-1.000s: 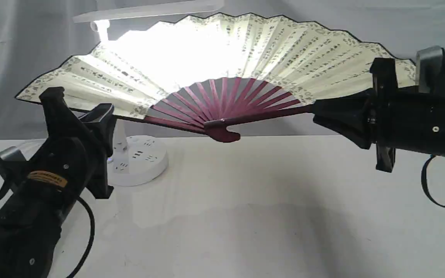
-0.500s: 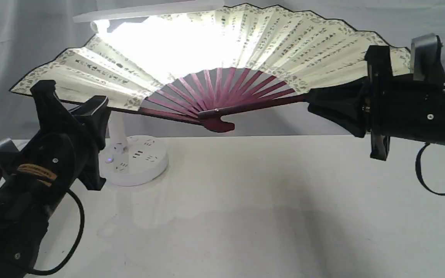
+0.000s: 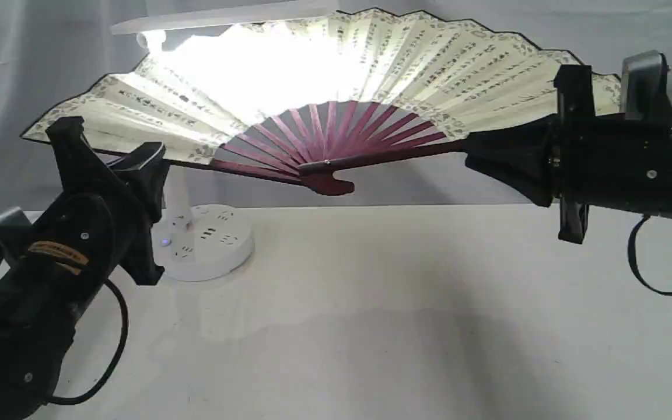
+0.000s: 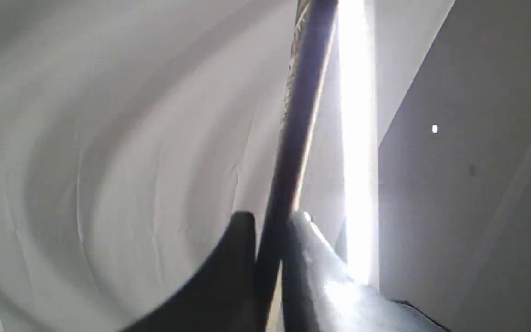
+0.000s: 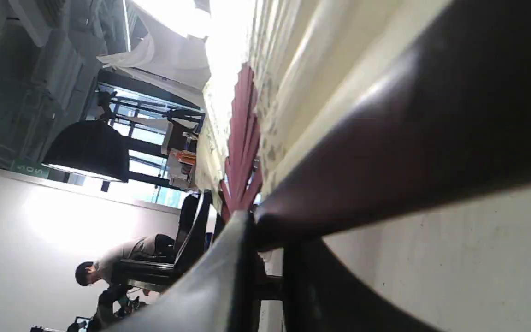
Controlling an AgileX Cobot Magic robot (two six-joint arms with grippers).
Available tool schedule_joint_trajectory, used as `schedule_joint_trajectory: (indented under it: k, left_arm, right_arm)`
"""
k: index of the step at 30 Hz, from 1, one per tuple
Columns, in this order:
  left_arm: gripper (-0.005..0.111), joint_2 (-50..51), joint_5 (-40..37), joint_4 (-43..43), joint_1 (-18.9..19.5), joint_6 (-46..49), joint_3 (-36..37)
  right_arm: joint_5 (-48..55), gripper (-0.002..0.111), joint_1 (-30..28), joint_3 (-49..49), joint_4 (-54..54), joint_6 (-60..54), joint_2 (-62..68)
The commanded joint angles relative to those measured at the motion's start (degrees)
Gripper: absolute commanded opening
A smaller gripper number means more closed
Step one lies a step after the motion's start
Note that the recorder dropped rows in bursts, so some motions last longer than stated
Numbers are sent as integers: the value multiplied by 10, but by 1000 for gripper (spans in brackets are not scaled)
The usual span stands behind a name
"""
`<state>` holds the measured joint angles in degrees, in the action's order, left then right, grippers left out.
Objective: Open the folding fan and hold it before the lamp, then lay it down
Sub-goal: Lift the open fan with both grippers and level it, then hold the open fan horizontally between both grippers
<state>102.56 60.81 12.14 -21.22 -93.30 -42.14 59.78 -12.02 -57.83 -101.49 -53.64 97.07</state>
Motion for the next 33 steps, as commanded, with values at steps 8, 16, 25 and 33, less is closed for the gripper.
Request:
schedule_joint_trajectory:
  k: [8,16,25,33]
  left_arm:
    - [0,-37,0,86,19,-45,-8]
    - [0,-91,-75,93,19,-18,-8]
    - [0,-119,-103,96,19,-11,-8]
    - [0,-119,-100,96,19,-11,-8]
  right_arm:
    - [-37,0,-11,0,15,24,-1]
    - [-2,0,-11,0,15,33,-1]
    - [14,0,-11,0,15,47,-18]
    - [6,0,-11,0,15,57,-43]
